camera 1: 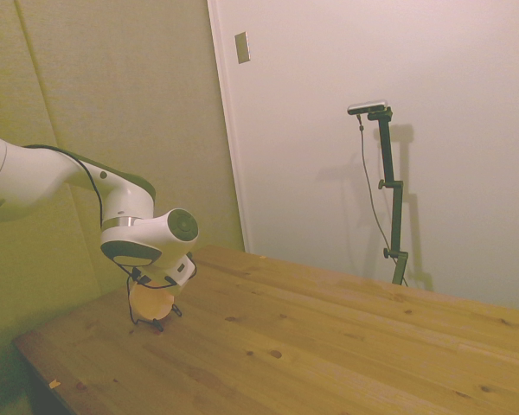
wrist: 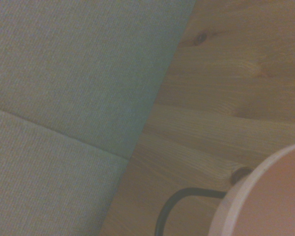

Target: Load the bowl

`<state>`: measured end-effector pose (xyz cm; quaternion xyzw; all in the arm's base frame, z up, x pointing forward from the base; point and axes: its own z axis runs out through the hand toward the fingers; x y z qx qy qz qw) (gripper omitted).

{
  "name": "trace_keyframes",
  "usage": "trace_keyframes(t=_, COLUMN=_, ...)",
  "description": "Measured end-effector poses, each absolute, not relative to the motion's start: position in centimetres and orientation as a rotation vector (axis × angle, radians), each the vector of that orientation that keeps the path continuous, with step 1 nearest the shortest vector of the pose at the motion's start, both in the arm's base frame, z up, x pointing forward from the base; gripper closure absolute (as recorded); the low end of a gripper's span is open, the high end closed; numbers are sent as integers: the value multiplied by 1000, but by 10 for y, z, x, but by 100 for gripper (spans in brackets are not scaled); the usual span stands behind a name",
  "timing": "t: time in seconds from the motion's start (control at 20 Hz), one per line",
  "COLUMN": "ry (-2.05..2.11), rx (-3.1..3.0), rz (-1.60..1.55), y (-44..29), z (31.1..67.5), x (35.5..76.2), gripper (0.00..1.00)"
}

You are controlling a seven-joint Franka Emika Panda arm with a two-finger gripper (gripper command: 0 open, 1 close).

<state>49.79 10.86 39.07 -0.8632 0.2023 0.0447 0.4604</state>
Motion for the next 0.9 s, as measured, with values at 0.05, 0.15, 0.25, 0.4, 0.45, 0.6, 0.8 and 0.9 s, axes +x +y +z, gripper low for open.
trace_keyframes(t=0.05, ry=497, rx=-2125, rz=110, y=109, z=391, x=498, gripper=0)
trace_keyframes(t=0.15, ry=496, rx=-2125, rz=111, y=109, z=391, x=498, gripper=0)
trace_keyframes(t=0.25, ry=497, rx=-2125, rz=112, y=109, z=391, x=496, gripper=0)
trace_keyframes(t=0.4, ry=497, rx=-2130, rz=93, y=102, z=397, x=493, gripper=0)
trace_keyframes(t=0.45, ry=498, rx=-2134, rz=81, y=97, z=402, x=491, gripper=0)
trace_keyframes(t=0.6, ry=529, rx=-2165, rz=31, y=75, z=429, x=484, gripper=0)
trace_keyframes(t=0.8, ry=634, rx=-2243, rz=-21, y=50, z=472, x=462, gripper=0)
trace_keyframes(t=0.9, ry=697, rx=-2287, rz=-35, y=45, z=487, x=447, gripper=0)
